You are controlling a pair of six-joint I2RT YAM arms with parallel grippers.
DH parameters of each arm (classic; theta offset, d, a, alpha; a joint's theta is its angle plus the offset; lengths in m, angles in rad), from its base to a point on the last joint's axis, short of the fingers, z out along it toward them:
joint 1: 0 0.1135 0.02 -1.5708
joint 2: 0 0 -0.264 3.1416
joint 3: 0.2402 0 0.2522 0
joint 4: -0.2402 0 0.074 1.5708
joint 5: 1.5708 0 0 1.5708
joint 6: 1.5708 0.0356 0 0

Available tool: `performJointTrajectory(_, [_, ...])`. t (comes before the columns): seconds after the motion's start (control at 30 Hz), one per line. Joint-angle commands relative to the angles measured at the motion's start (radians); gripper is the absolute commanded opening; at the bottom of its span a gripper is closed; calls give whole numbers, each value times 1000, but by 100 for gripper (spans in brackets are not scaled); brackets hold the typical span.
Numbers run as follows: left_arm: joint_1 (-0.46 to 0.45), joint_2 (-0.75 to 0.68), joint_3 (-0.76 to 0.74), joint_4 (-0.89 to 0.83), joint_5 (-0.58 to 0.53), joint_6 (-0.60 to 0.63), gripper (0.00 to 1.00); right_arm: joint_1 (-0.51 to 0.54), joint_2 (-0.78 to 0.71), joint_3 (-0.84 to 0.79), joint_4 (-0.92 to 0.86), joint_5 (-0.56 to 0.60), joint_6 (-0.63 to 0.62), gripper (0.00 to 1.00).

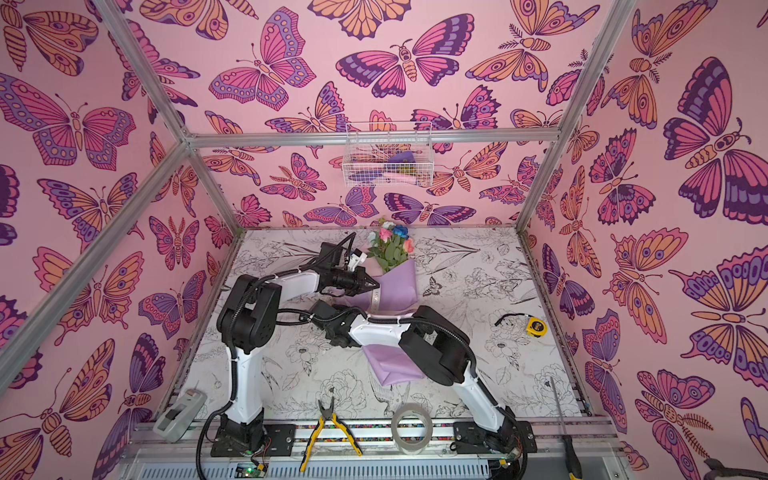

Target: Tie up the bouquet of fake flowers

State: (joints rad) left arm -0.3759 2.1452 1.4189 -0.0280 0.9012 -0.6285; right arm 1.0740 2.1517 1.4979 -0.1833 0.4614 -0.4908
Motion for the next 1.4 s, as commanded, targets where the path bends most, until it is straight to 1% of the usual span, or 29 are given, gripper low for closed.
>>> performJointTrajectory(0.0, [2,-5,-3,-9,27,24,0,11,-126,-39,9,-125,55,0])
performJointTrajectory(0.43, [2,-22,-7,-10,23,28,0,41,-365,-212,27,-300,264,0])
performJointTrajectory(0.57, [2,-44,-18,-10,19,29,0,43,-502,-298,59,-302,364,0])
performJointTrajectory(0.63, [2,-66,-30,-9,15,31,0,43,-572,-346,63,-284,412,0])
performJointTrajectory(0.73, [2,-120,-57,-8,1,35,0,43,-718,-433,64,-234,478,0])
performJointTrajectory(0.9, [-1,-253,-144,-5,-51,29,0,36,-923,-562,16,-142,566,0])
performJointTrajectory(1.1, [-19,-480,-325,0,-162,5,0,-11,-1080,-650,-105,-81,698,0])
performJointTrajectory(1.23, [-50,-645,-476,1,-226,-24,0,-68,-1144,-683,-168,-109,791,0])
performJointTrajectory(1.37, [-93,-824,-627,1,-303,-74,0,-158,-1153,-706,-214,-202,900,0])
